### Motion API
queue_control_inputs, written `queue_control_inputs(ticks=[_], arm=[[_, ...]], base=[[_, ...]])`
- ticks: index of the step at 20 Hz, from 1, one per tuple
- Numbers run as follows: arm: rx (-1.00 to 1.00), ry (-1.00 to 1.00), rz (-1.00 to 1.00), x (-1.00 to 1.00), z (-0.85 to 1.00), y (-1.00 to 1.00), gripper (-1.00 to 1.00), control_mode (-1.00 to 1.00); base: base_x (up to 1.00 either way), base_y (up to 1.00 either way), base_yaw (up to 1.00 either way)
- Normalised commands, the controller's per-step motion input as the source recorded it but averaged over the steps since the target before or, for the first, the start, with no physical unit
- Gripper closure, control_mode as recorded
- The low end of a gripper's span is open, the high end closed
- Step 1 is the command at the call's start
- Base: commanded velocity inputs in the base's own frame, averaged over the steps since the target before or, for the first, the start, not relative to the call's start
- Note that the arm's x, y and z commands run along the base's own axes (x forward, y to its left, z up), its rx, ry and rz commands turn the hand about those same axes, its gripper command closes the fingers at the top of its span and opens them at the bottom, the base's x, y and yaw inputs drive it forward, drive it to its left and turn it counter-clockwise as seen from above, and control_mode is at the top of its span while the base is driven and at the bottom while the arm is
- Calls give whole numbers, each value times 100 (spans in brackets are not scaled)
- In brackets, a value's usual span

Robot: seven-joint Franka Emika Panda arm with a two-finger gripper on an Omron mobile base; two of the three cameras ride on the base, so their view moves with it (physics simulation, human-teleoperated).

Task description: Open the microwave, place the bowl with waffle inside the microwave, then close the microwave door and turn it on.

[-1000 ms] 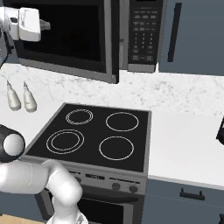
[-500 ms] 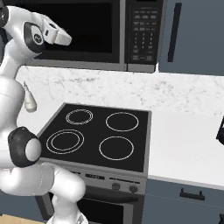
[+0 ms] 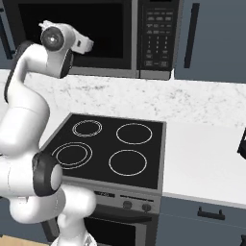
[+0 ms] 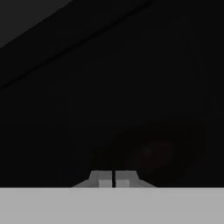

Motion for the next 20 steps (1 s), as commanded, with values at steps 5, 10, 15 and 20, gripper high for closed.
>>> queue_control_inputs(ticks=[5, 10, 15, 20], arm=[[-2, -19, 39, 100, -97, 0, 100, -100], [0, -9, 9, -47, -24, -78, 100, -100], [0, 0, 0, -100, 3, -100, 100, -100], [0, 1, -2, -100, 23, -100, 100, -100]], base=[[0, 0, 0], [0, 0, 0], [0, 0, 0], [0, 0, 0]])
